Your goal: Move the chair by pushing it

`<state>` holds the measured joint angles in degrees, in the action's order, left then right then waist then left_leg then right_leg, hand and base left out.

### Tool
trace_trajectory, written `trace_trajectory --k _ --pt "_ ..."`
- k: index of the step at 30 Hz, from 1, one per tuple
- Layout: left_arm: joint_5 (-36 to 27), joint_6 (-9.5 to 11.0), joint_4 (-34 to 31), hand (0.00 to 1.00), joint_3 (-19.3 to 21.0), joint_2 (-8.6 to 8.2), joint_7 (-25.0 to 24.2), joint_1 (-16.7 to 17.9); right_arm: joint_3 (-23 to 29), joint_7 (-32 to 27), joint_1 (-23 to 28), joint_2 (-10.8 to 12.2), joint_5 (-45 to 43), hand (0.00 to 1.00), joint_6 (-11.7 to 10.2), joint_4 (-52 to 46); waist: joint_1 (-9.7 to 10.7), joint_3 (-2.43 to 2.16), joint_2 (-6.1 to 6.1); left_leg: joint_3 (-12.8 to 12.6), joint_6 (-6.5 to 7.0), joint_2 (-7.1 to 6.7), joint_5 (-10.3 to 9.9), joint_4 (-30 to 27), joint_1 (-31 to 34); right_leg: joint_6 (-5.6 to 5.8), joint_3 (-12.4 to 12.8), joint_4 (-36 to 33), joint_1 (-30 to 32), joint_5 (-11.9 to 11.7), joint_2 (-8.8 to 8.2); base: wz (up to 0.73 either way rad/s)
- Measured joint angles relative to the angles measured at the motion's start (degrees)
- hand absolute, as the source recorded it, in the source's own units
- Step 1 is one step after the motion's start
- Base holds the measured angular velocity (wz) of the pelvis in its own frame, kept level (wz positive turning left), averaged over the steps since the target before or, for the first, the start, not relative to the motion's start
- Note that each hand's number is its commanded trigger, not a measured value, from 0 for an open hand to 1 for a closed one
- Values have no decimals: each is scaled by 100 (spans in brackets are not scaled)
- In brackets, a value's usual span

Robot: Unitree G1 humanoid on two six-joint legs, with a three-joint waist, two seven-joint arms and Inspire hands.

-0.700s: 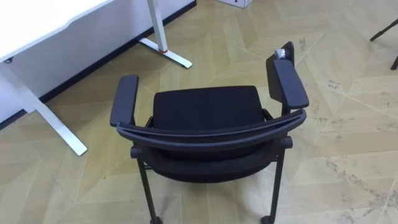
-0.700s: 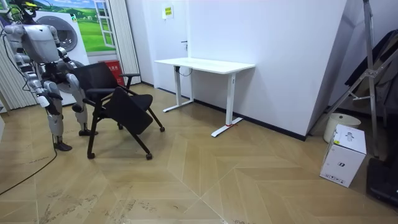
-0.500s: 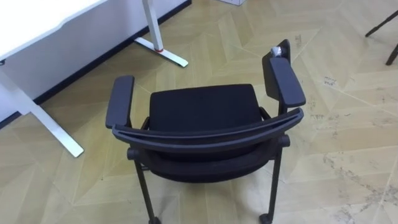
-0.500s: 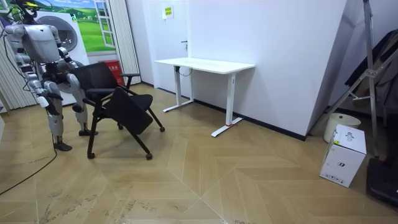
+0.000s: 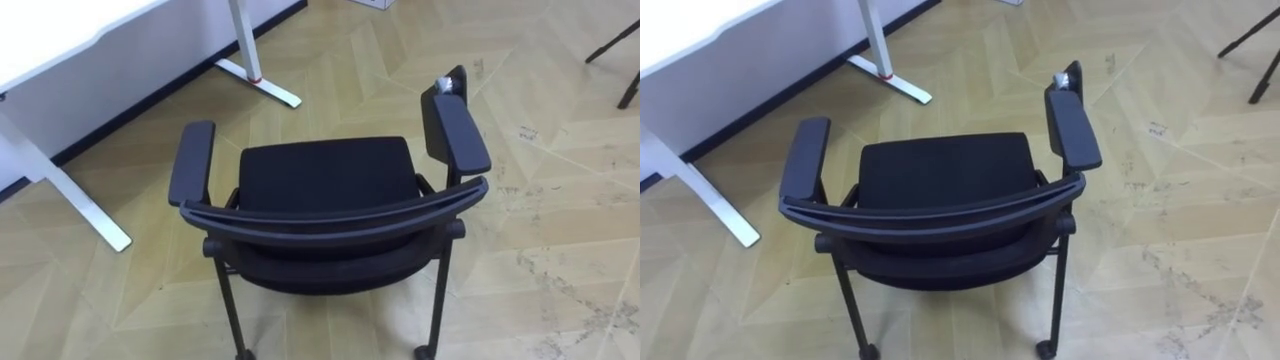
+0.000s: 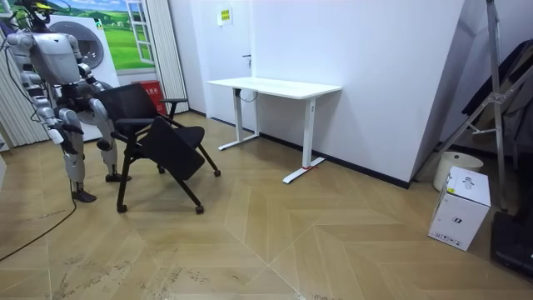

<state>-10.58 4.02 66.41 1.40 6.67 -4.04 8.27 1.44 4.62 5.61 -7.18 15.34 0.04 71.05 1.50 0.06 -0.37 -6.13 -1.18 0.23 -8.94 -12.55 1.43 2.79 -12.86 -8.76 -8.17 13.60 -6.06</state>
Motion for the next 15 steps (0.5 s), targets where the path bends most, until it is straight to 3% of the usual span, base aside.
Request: trace_trajectory --k 6,12,15 --pt "26 0 -1 0 229 -71 167 34 2 -5 6 0 9 0 0 -2 -23 -2 10 4 4 1 -2 -16 -4 0 4 7 -10 0 -1 0" --pt "458 10 -99 0 572 -70 691 31 85 -14 32 -12 -11 0 -36 0 -33 9 16 8 3 -1 -3 -14 -30 0 6 6 -38 -1 0 0" --pt "775 12 -133 0 936 -28 1075 2 208 -34 34 -25 -25 0 -77 -4 -36 35 47 8 5 0 -15 -19 -90 0 -22 9 -117 0 -1 0"
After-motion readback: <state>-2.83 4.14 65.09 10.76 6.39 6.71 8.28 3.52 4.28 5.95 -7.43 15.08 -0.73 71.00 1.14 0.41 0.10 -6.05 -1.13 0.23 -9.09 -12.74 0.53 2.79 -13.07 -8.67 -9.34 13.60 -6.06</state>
